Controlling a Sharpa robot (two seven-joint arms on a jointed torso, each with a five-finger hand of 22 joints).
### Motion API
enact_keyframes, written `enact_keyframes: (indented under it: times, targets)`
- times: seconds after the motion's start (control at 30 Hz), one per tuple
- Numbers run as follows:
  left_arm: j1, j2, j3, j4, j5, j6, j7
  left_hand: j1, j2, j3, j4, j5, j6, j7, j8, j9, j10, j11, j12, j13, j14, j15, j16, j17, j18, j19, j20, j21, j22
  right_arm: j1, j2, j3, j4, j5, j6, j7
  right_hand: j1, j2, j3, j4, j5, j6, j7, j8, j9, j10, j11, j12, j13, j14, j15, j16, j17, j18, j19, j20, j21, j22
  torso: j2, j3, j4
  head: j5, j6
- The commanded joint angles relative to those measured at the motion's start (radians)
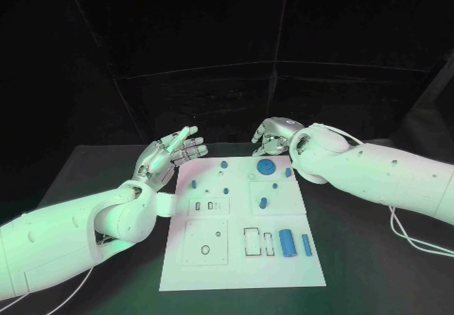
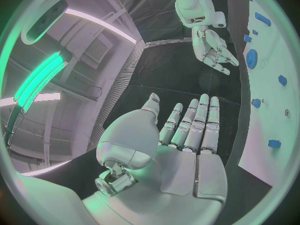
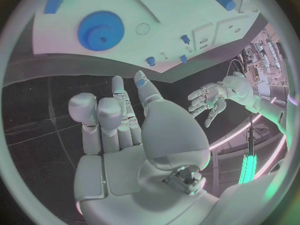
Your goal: Assemble the parts on the task board
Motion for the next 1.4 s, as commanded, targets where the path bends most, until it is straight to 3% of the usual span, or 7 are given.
enact_keyframes:
  times: [0.03,0.1,0.27,0.47,0.8,1.03,1.4]
  targets:
    - [0.002,-0.001,0.001,0.004,-0.001,0.013,0.079,0.008,-0.002,0.003,-0.005,0.004,-0.008,0.123,-0.006,-0.001,-0.006,-0.001,-0.003,-0.002,0.001,0.006,-0.003,-0.001,0.006,-0.009,0.001,-0.004,-0.001,0.004,-0.028,0.001,0.021,0.125,0.031,-0.046,-0.002,-0.029,-0.006,0.029,0.010,-0.008,-0.007,-0.006,-0.004,0.018,-0.008,0.051,0.050,0.027,-0.007,0.051,0.072,-0.027,0.024,-0.007,0.025,0.045,-0.002,0.0014,-0.0087,0.001,0.003]
    - [0.002,-0.002,0.001,0.004,-0.001,0.013,0.079,0.008,-0.003,0.003,-0.006,0.004,-0.008,0.123,-0.006,-0.001,-0.005,-0.001,-0.004,-0.002,0.001,0.006,-0.004,-0.001,0.006,-0.011,0.001,-0.005,-0.001,0.006,-0.053,0.002,0.029,0.146,0.051,-0.051,0.006,-0.055,-0.004,0.070,0.019,-0.020,-0.008,-0.011,-0.005,0.011,-0.007,0.111,0.114,0.034,-0.008,0.098,0.139,-0.034,0.042,-0.007,0.046,0.083,-0.001,0.0034,-0.0123,0.002,0.003]
    - [0.002,-0.001,0.001,0.001,-0.001,0.013,0.079,0.008,-0.003,0.003,-0.006,0.004,-0.007,0.123,-0.006,-0.001,-0.005,-0.001,-0.004,-0.002,0.001,0.006,-0.004,-0.001,0.006,-0.012,0.001,-0.006,-0.002,0.008,-0.075,0.003,0.021,0.166,0.092,-0.058,0.091,-0.121,0.017,0.279,0.023,-0.042,0.005,-0.003,-0.002,-0.120,0.003,0.379,0.434,0.037,-0.001,0.197,0.284,-0.048,0.062,0.008,0.091,0.157,-0.001,0.0030,-0.0093,-0.001,0.002]
    - [0.002,0.004,0.001,-0.005,-0.001,0.016,0.078,0.008,-0.003,0.003,-0.006,0.004,-0.007,0.123,-0.006,-0.001,-0.005,-0.001,-0.004,-0.002,0.001,0.006,-0.004,-0.001,0.006,-0.012,0.001,-0.006,-0.002,0.008,-0.062,0.003,-0.005,0.110,0.134,-0.054,0.138,-0.136,0.011,0.337,0.036,-0.051,0.003,0.001,-0.004,-0.062,0.003,0.630,0.702,0.051,0.005,0.255,0.388,-0.053,0.079,0.005,0.117,0.204,0.000,0.0038,-0.0040,-0.005,-0.002]
    - [0.002,0.010,0.001,-0.010,-0.001,0.020,0.078,0.008,-0.003,0.003,-0.007,0.004,-0.008,0.123,-0.007,-0.001,-0.006,-0.001,-0.005,-0.002,0.001,0.006,-0.004,-0.002,0.006,-0.013,0.001,-0.006,-0.002,0.003,-0.028,0.002,-0.039,0.090,0.160,-0.046,0.178,-0.135,0.007,0.380,0.030,-0.067,0.000,0.001,-0.004,-0.006,0.003,0.850,0.937,0.059,0.007,0.293,0.458,-0.059,0.092,0.007,0.138,0.243,0.001,0.0011,-0.0031,-0.008,-0.005]
    - [0.001,0.011,0.001,-0.013,-0.001,0.021,0.077,0.008,-0.003,0.003,-0.007,0.004,-0.008,0.123,-0.007,-0.001,-0.006,-0.001,-0.005,-0.002,0.001,0.006,-0.004,-0.002,0.006,-0.013,0.001,-0.006,-0.002,-0.007,-0.015,0.001,-0.044,0.088,0.183,-0.042,0.185,-0.130,0.007,0.383,0.030,-0.065,-0.001,0.004,-0.003,0.005,0.003,0.892,0.980,0.061,0.007,0.301,0.472,-0.060,0.096,0.007,0.143,0.253,0.001,0.0035,-0.0069,-0.005,-0.008]
    - [0.001,0.017,0.001,-0.016,-0.001,0.030,0.074,0.008,-0.003,0.004,-0.007,0.004,-0.011,0.123,-0.008,-0.002,-0.009,-0.001,-0.006,-0.002,0.001,0.007,-0.005,-0.002,0.005,-0.016,0.001,-0.008,-0.003,-0.020,0.000,0.000,-0.050,0.077,0.206,-0.036,0.189,-0.122,0.008,0.383,0.036,-0.058,-0.002,0.009,-0.003,0.016,0.003,0.927,1.018,0.063,0.007,0.307,0.485,-0.062,0.100,0.008,0.148,0.264,0.001,0.0029,-0.0066,-0.013,-0.014]
